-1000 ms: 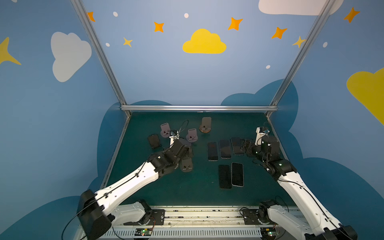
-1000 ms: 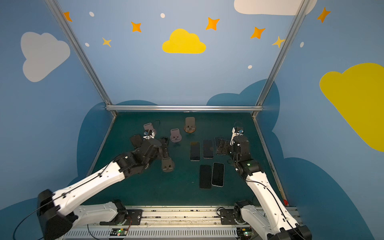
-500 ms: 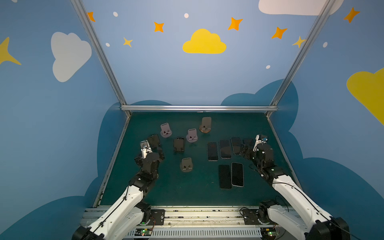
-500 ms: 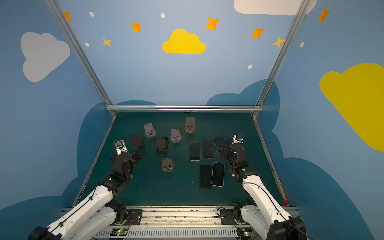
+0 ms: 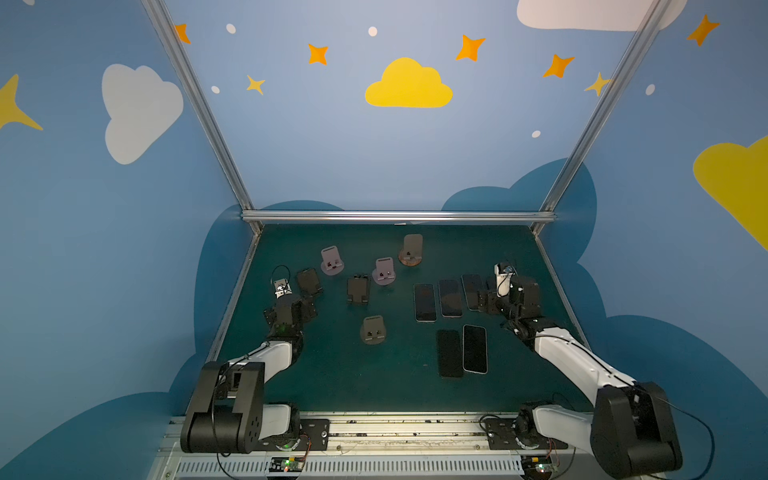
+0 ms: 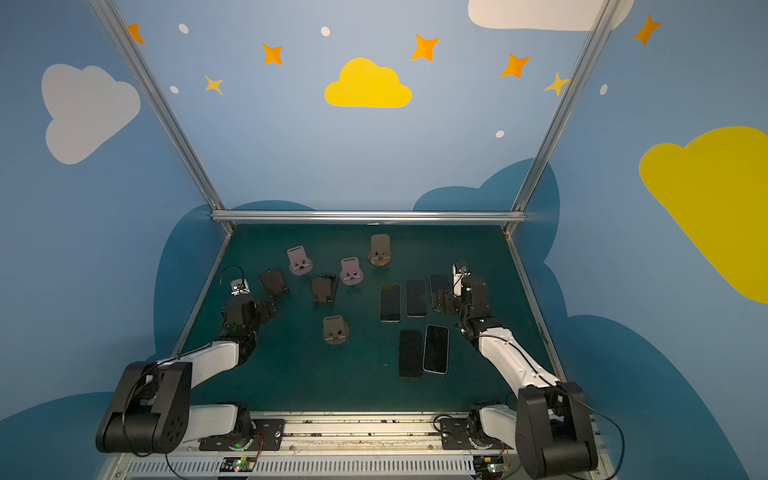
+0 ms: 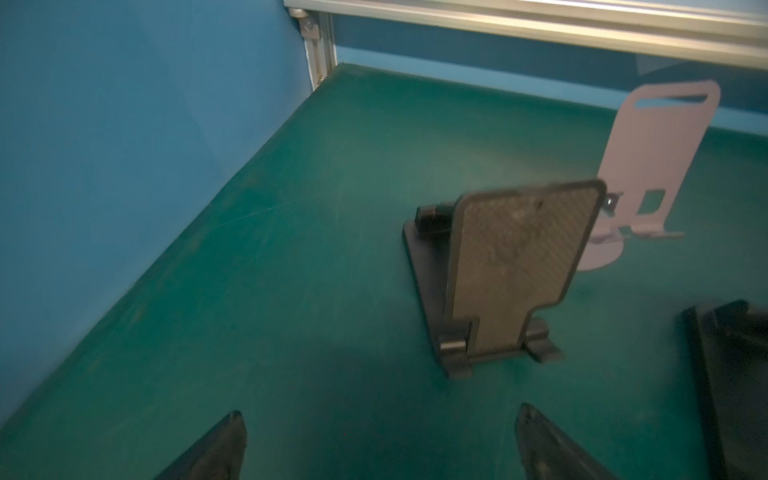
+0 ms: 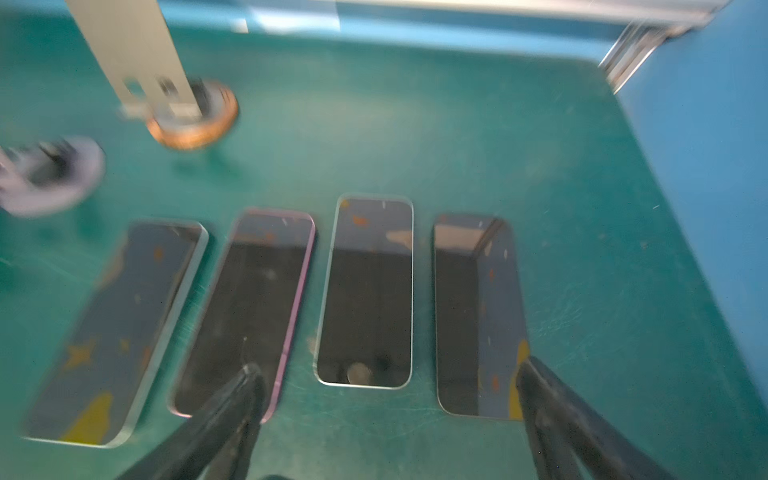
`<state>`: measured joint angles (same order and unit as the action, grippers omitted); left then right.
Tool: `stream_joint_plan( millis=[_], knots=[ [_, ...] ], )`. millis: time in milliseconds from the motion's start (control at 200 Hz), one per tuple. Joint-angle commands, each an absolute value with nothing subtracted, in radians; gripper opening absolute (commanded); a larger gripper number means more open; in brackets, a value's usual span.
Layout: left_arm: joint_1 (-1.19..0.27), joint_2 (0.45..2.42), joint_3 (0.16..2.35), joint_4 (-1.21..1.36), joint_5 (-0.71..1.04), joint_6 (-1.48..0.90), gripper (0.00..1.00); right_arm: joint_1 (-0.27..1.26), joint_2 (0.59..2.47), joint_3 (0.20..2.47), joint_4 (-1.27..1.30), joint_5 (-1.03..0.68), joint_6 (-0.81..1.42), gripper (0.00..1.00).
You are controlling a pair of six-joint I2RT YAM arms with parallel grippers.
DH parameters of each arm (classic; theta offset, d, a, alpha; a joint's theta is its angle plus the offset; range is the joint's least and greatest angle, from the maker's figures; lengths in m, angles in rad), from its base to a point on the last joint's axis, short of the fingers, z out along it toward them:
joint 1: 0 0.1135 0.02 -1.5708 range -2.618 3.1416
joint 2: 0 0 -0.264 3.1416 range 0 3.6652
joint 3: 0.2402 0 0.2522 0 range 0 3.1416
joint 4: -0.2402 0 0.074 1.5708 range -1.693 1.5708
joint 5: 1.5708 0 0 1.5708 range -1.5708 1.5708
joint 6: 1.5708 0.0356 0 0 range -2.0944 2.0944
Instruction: Remove the phone from the phone stand
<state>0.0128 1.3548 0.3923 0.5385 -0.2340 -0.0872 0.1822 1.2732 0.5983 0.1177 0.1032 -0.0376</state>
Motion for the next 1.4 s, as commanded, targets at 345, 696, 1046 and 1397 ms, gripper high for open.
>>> stream_joint_plan(
  millis=[345, 696, 1046, 1397],
  knots=[
    [0.065, 1.515, 0.405, 0.76, -0.016, -0.091, 1.0, 0.053, 1.432, 0.48, 0.523, 0.174, 0.096, 0.94],
    [0.037, 1.517, 0.415, 0.748, -0.048, -0.067, 1.0, 0.057, 1.445, 0.539, 0.407, 0.192, 0.123, 0.95],
    [0.036, 1.517, 0.415, 0.747, -0.048, -0.066, 1.0, 0.066, 1.445, 0.54, 0.408, 0.204, 0.12, 0.95],
    [0.035, 1.517, 0.415, 0.747, -0.048, -0.066, 1.0, 0.066, 1.446, 0.538, 0.409, 0.205, 0.12, 0.94]
  ],
)
